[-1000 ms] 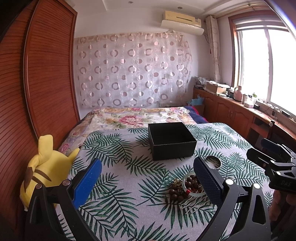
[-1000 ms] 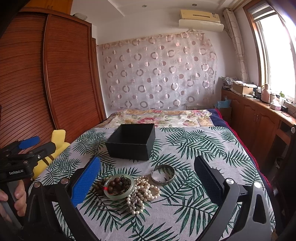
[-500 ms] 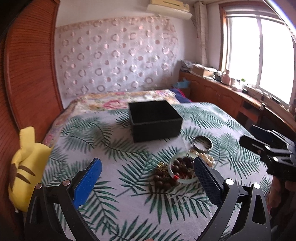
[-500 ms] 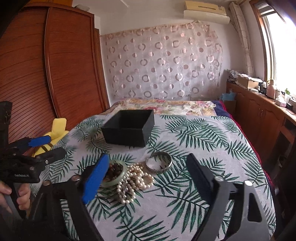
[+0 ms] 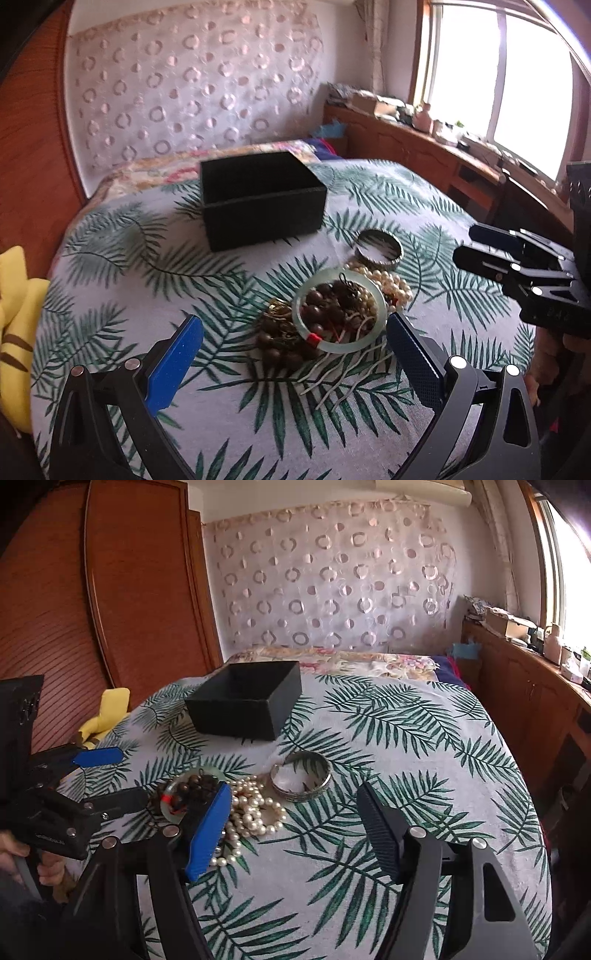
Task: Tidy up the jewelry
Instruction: 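Grasp the silver bangle with the right tool while the left tool grasps the jade bangle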
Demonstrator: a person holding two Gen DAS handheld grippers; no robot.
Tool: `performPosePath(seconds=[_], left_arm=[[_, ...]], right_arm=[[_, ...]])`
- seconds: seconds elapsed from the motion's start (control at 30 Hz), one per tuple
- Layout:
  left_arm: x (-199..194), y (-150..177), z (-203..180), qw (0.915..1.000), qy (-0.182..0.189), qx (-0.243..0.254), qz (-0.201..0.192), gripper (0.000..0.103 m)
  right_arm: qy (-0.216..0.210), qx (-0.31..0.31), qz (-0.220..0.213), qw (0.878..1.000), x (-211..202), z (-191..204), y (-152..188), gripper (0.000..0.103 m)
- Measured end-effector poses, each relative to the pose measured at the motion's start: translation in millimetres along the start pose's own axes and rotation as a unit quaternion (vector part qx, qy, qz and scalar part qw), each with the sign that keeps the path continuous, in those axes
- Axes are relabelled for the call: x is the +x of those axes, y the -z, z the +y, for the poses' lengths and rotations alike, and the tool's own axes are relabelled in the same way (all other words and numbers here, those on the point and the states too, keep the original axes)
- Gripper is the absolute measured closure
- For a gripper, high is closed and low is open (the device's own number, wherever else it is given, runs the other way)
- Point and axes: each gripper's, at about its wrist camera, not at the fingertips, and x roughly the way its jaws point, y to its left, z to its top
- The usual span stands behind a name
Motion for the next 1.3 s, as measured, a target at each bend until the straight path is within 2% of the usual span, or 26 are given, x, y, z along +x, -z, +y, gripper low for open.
performPosePath(seconds=[0.2,0.43,0.53,0.73,0.83,0.97,1.1,1.17,1.23,1.3], left_arm=[[27.5,-3.8,-6.2,0.9987,0.029,0.012,0.04,0.007],[43.3,-12.1,-12.0,0.9965,0.061,0.021,0.053,0.007],[49.3,-15.2,-16.4,0.9954,0.07,0.029,0.06,0.015],[60.5,-18.6,-25.5,0.994,0.064,0.049,0.073,0.02],[61.4,-19.1,-26.8,0.9936,0.065,0.058,0.072,0.034],[60.2,-18.9,-25.5,0.9933,0.065,0.066,0.069,0.034],[51.2,-18.6,-14.2,0.9947,0.071,0.05,0.055,0.034],[45.8,-18.9,-9.0,0.9955,0.071,0.043,0.045,0.034],[42.5,-19.9,-5.2,0.9961,0.07,0.038,0.038,0.034],[39.5,-20.2,-1.8,0.9966,0.069,0.032,0.03,0.034]], right_arm=[[0.007,-0.006,0.013,1.0,8.1,-7.8,1.2,0.031],[0.008,-0.012,0.027,1.0,18.5,-11.9,1.4,0.031],[0.008,-0.013,0.033,0.999,23.5,-12.9,0.5,0.031],[0.01,-0.017,0.038,0.999,27.4,-13.4,-1.7,0.031],[0.01,-0.021,0.041,0.999,30.5,-14.3,-3.2,0.031],[0.006,-0.027,0.049,0.998,39.3,-13.4,-7.8,0.031],[-0.004,-0.039,0.065,0.997,55.2,-14.1,-12.5,0.031],[-0.013,-0.042,0.077,0.996,65.6,-15.4,-15.1,0.039],[-0.014,-0.043,0.087,0.995,75.6,-16.9,-17.8,0.053],[-0.01,-0.045,0.094,0.995,84.7,-18.1,-21.8,0.061]])
